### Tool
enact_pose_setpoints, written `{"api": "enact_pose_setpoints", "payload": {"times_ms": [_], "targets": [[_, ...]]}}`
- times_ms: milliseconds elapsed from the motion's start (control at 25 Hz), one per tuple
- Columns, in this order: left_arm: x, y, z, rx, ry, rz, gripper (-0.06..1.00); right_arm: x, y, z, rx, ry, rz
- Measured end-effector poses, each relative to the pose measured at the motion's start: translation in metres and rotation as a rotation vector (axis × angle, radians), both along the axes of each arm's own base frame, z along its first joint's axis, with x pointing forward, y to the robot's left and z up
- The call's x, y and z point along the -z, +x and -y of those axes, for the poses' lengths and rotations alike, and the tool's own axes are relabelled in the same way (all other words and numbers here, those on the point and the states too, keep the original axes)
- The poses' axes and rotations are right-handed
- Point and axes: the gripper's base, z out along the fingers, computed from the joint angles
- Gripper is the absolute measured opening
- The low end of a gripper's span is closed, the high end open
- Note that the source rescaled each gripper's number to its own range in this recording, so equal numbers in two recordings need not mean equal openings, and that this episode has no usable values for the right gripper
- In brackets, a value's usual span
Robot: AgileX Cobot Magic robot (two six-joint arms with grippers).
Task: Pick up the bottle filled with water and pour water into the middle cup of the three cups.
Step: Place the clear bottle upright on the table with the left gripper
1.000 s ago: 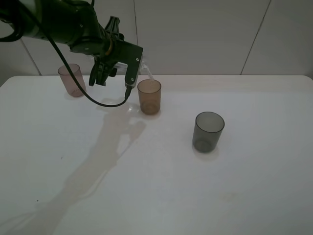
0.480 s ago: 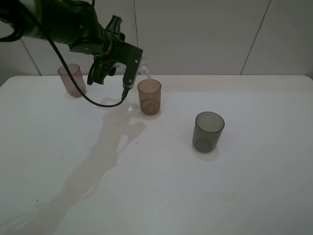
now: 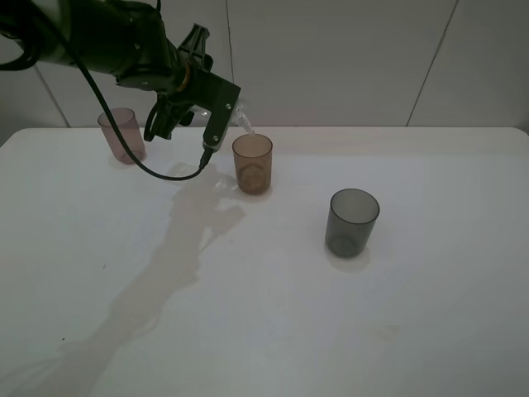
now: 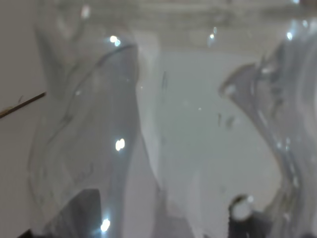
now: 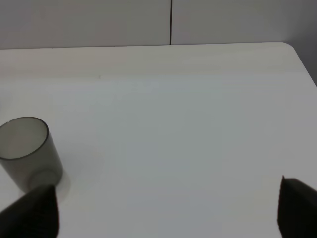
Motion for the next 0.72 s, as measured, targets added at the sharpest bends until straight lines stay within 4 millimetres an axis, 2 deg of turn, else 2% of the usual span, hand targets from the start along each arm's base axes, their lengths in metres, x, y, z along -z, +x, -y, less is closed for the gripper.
{"api": "enact_pose_setpoints", "payload": {"times_ms": [720], "targets": [[-0.0016, 0.002, -0.0006, 0.041, 0.037, 0.029, 0.02, 0.0, 0.0, 0.0, 0.0, 0.0, 0.0]]}}
